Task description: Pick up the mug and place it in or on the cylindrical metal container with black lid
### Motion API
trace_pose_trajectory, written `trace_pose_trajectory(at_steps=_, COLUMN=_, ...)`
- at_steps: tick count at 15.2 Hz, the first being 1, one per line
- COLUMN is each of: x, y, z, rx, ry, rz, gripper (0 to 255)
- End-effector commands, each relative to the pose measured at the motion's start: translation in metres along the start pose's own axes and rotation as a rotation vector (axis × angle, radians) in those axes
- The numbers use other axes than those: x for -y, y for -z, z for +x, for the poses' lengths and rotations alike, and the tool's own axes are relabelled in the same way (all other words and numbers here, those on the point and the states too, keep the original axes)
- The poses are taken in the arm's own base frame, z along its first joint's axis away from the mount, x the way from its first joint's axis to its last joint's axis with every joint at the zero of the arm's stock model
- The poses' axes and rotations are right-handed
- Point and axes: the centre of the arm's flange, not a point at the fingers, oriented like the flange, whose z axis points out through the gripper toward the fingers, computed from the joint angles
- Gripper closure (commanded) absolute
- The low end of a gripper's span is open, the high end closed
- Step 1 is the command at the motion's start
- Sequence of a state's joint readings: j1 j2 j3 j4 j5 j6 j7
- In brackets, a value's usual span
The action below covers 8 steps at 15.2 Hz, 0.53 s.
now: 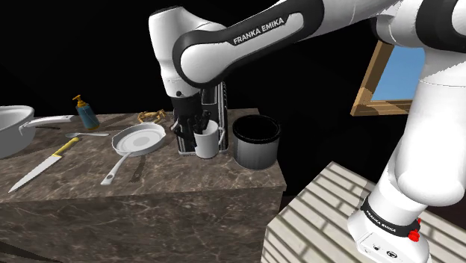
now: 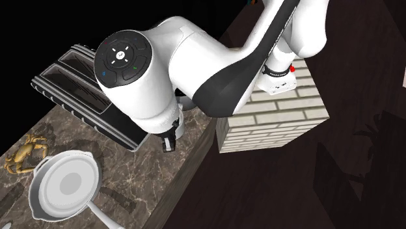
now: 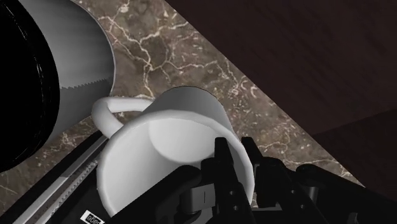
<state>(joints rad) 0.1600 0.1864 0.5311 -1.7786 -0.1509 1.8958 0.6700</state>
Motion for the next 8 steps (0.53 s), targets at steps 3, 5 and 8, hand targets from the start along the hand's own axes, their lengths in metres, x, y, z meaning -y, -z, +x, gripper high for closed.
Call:
trace_pose_trajectory(at_steps=3, x=-0.002, y=0.021, z=-0.001, rx=0.000, ry=0.000, rz=0.000, gripper=255)
trace_pose_trajectory(at_steps=5, x=-0.003, y=0.031, z=-0.001, rx=0.000, ry=0.000, rz=0.000, gripper=255)
trace_pose_trajectory(at_steps=8, x=-0.004, y=0.047, z=-0.001, rx=0.000, ry=0.000, rz=0.000, gripper=255)
